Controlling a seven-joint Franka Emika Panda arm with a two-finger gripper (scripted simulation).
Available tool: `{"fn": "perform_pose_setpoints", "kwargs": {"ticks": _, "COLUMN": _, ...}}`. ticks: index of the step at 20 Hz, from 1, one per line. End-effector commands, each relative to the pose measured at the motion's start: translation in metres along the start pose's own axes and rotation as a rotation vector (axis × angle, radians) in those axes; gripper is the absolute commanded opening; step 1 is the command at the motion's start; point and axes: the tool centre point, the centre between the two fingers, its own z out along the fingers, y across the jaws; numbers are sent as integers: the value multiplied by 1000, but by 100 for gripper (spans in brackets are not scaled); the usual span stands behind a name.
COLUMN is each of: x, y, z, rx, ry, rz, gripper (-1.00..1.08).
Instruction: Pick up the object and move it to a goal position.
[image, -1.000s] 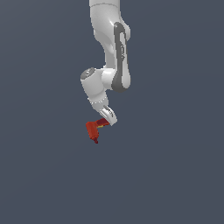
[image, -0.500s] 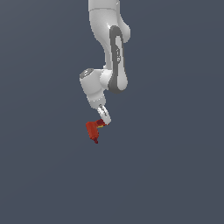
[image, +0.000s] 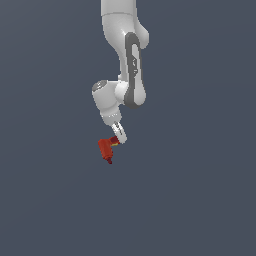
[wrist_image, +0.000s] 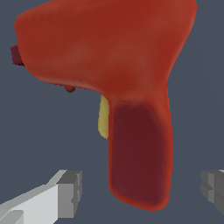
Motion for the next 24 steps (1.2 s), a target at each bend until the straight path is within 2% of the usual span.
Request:
{"fn": "perform_pose_setpoints", "kwargs": {"ticks": 1, "x": 0, "y": 1, "z": 8, "rx": 0, "ry": 0, "rz": 2, "gripper": 108}}
{"fn": "perform_pose_setpoints", "kwargs": {"ticks": 9, "x": 0, "y": 1, "z": 22, "rx": 0, "ry": 1, "rz": 5, "gripper": 108}}
{"fn": "perform_pose_setpoints", "kwargs": {"ticks": 10, "x": 0, "y": 1, "z": 22, "rx": 0, "ry": 1, "rz": 5, "gripper": -100}}
{"fn": "perform_pose_setpoints", "kwargs": {"ticks": 24, "x": -1, "y": -4, "z": 18, "rx": 5, "ry": 3, "rz": 2, "gripper": -100}}
